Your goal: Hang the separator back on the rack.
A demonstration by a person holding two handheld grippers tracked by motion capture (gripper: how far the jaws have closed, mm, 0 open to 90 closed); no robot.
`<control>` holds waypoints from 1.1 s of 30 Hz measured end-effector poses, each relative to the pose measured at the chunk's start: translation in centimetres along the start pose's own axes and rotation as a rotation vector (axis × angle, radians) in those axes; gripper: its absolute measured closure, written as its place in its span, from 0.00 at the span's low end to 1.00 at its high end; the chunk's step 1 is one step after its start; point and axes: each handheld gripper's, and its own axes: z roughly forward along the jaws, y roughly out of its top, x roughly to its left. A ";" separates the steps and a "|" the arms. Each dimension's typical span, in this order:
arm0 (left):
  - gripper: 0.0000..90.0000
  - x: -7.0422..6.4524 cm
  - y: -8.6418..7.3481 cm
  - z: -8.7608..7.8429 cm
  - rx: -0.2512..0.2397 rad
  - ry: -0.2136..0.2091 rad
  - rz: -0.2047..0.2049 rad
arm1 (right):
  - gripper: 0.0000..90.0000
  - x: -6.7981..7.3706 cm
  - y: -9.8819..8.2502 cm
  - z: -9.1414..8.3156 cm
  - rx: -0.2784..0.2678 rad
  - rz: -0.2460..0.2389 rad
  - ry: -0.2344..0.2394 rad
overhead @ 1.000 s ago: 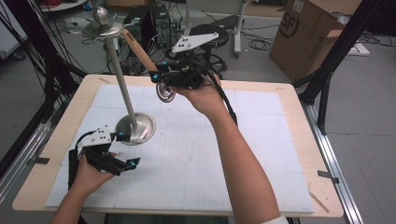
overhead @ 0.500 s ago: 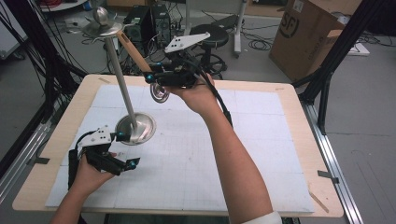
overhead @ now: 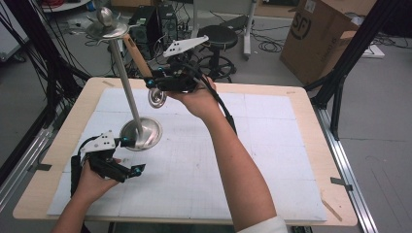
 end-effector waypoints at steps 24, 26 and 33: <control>0.02 -0.1 0.0 0.1 0.003 -0.004 -0.002 | 0.64 0.5 -0.5 0.4 0.042 -0.029 -0.052; 0.02 -0.1 0.0 0.1 0.004 -0.004 0.000 | 0.63 0.4 -0.9 0.1 0.040 -0.023 -0.058; 0.02 -0.1 0.0 0.1 0.006 -0.010 0.003 | 0.59 0.3 -1.8 -1.7 0.039 -0.016 -0.068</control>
